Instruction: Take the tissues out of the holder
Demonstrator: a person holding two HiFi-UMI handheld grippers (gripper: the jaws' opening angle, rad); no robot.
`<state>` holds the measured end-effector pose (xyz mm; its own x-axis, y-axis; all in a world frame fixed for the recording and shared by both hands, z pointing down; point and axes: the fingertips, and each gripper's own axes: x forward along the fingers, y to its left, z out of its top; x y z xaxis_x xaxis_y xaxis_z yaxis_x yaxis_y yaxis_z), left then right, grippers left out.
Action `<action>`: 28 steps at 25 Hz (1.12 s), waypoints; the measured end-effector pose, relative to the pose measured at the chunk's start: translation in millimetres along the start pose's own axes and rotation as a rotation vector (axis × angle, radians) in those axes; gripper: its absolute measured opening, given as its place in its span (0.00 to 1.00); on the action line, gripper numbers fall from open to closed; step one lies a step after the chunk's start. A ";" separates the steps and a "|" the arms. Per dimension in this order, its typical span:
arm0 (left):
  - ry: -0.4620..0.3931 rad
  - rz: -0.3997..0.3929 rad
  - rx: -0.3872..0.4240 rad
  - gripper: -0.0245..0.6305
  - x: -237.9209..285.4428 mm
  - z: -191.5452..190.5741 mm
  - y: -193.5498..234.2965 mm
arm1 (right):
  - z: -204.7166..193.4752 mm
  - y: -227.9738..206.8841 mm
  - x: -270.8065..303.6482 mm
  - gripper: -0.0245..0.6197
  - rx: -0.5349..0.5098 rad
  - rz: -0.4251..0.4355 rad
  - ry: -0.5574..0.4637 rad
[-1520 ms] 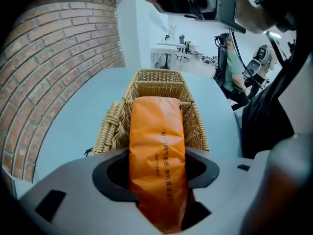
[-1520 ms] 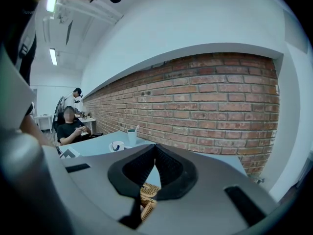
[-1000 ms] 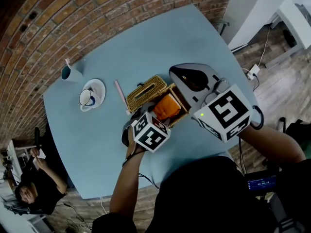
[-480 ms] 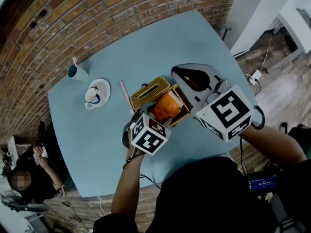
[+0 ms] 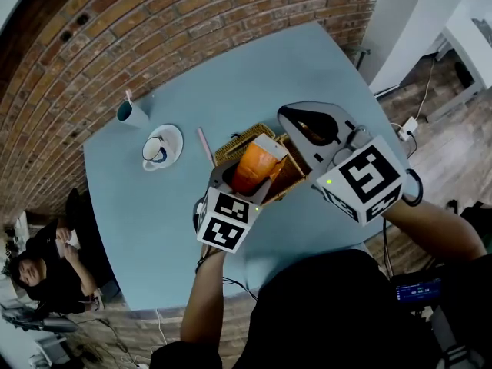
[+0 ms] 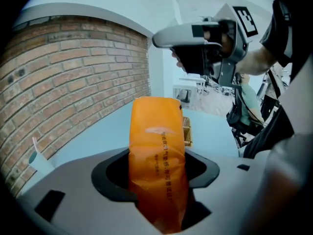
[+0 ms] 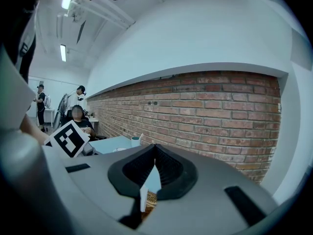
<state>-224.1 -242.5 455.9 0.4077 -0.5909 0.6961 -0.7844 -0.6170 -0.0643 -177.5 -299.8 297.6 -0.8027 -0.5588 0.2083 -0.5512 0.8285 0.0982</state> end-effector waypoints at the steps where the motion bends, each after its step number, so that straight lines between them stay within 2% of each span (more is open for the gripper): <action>1: -0.026 0.020 -0.022 0.45 -5.2 3.1 3.9 | 0.6 0.2 -1.3 0.04 0.000 -0.001 -0.001; 8: -0.246 0.137 -0.211 0.45 -51.2 26.5 28.4 | 6.6 7.9 -5.5 0.04 -0.024 0.007 -0.018; 14: -0.545 0.268 -0.349 0.45 -106.0 49.5 35.3 | 9.0 11.7 -10.6 0.04 -0.013 -0.003 -0.031; 17: -0.651 0.331 -0.412 0.45 -132.3 50.7 32.6 | 9.9 15.7 -12.4 0.04 -0.024 0.003 -0.035; 21: -0.671 0.349 -0.439 0.45 -144.0 45.2 25.2 | 8.2 17.7 -14.5 0.04 -0.022 0.005 -0.035; 24: -0.668 0.360 -0.442 0.45 -146.2 40.1 19.8 | 8.8 19.5 -17.5 0.04 -0.027 0.011 -0.040; 28: -0.706 0.401 -0.440 0.45 -156.4 44.4 14.4 | 10.0 16.9 -27.0 0.04 -0.022 0.007 -0.051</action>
<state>-278.3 -182.0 314.4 0.1442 -0.9868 0.0736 -0.9766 -0.1299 0.1715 -167.4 -271.1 283.9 -0.8172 -0.5539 0.1597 -0.5412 0.8325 0.1183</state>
